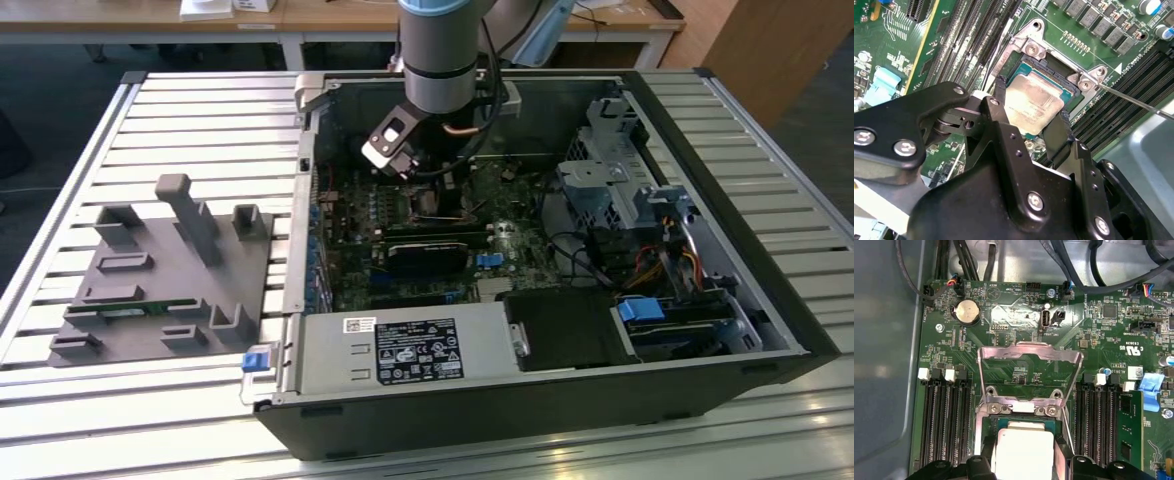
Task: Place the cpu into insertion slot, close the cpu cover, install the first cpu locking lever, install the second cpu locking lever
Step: 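Place the cpu into insertion slot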
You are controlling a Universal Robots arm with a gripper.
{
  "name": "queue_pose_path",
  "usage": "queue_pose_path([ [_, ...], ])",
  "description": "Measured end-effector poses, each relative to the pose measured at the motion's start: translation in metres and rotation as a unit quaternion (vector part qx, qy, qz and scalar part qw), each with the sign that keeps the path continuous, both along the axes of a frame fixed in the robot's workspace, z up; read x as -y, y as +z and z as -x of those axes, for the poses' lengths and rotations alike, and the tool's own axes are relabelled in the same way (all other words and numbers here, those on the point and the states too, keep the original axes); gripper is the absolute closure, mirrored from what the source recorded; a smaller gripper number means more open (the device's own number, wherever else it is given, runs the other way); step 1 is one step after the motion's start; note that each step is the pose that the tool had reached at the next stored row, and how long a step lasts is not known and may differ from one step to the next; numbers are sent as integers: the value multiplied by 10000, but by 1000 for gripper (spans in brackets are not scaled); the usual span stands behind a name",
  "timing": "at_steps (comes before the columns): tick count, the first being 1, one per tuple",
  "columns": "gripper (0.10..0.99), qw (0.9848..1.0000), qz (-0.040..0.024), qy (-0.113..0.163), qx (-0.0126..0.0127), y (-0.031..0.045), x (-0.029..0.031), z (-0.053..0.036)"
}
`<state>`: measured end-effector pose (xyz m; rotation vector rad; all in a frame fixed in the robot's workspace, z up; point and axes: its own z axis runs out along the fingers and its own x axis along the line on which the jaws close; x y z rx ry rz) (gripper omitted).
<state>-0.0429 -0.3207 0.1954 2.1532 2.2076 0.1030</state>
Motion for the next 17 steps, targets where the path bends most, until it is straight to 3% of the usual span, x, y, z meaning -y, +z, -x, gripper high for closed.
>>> queue_pose_path([
  [4, 541, 9999, 1, 110, 0, -4, 0, 0],
  [17, 541, 9999, 3, 111, -2, -36, -5, 1],
])
